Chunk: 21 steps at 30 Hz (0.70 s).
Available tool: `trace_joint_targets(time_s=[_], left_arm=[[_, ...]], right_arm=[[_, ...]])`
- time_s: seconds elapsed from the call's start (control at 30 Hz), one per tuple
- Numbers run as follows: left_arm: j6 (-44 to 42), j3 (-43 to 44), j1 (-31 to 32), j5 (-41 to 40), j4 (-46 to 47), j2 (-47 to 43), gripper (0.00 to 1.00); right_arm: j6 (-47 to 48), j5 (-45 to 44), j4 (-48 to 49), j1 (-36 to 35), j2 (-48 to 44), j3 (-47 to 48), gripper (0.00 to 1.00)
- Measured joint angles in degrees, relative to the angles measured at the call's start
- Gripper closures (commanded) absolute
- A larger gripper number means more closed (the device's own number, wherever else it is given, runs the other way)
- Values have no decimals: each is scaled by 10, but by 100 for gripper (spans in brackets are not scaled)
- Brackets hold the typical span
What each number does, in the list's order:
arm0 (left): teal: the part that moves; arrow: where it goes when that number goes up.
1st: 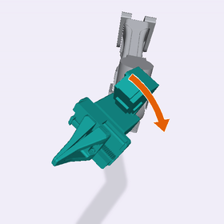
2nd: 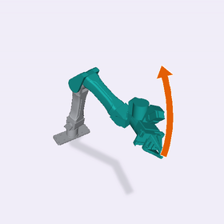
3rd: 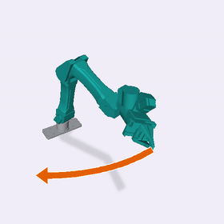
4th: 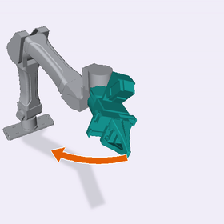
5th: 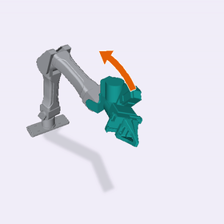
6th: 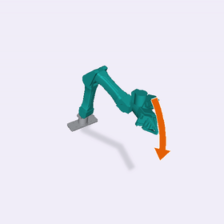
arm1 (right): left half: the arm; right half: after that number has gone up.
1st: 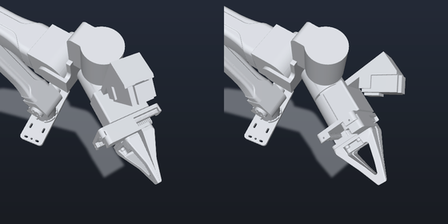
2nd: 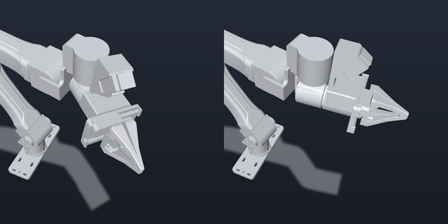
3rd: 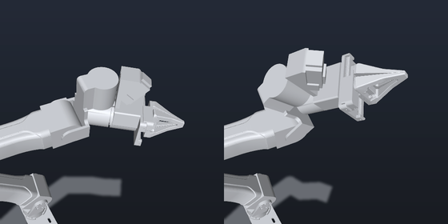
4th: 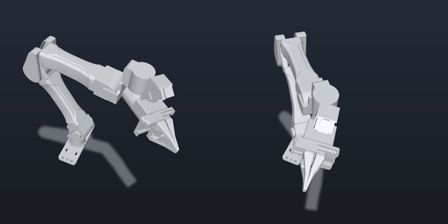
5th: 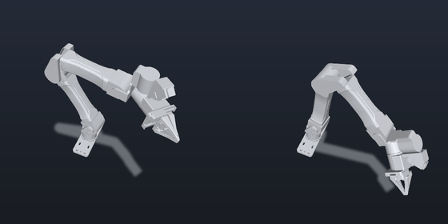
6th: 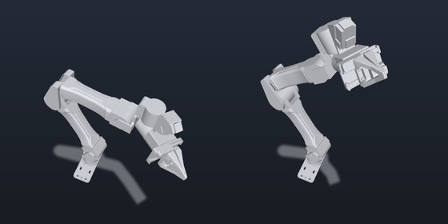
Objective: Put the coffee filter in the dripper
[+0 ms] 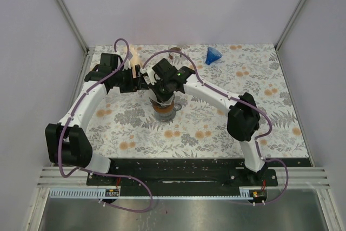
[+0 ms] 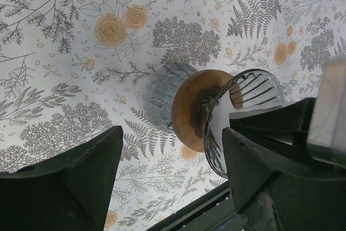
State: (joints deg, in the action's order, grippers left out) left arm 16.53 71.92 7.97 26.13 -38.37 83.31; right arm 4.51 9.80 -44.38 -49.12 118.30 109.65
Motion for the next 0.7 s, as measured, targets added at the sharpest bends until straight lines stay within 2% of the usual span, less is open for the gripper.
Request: trace_joint_targets(time_s=[0.47, 0.7], left_arm=[[30, -8, -5, -21, 17, -2, 24], [28, 18, -24, -29, 7, -6, 24]], right_arm=[[-18, -52, -6, -9, 38, 30, 100], [-27, -75, -19, -11, 55, 31, 100]])
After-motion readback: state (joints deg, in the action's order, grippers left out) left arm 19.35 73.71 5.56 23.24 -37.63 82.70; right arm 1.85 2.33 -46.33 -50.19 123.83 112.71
